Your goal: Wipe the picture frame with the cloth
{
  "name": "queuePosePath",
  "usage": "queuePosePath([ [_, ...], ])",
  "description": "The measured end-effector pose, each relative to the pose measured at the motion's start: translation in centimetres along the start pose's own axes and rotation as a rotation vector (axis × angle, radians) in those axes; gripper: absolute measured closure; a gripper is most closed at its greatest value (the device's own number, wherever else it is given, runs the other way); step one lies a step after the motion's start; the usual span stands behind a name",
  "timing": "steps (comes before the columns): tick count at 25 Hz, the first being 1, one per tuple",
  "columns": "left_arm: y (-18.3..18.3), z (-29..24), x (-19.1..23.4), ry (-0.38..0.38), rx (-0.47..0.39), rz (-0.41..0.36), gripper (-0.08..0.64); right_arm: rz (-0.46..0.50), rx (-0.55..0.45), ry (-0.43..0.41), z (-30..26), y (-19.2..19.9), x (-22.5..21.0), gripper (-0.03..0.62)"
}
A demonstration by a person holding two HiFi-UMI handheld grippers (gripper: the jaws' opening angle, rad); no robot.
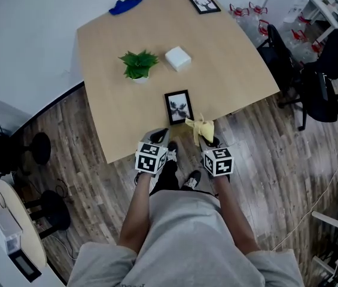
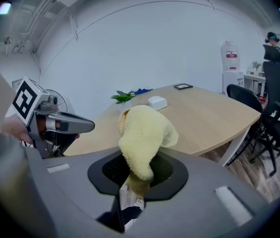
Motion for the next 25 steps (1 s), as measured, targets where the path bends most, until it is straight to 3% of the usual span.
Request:
queuePosePath([
  [10, 1.7, 3.4, -1.3, -0.014, -0.118, 0.120, 0.508, 0.031, -0.053, -0.061, 2.5, 0.6, 1.7, 0.535],
  [25, 2.2, 5.9, -3.4, -0.053, -0.157, 0.071, 0.508, 0.041, -0.092, -0.059, 4.6, 1.3, 2.6, 0.535],
])
Point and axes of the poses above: the fingertips, and each gripper's own axes: z backward along the fingers, x to its left, y out of its underside, the point moved 4 cm from there along z, backward along the fingers, and after that the axes turned 13 degrees about z, right-handed, at the moved point
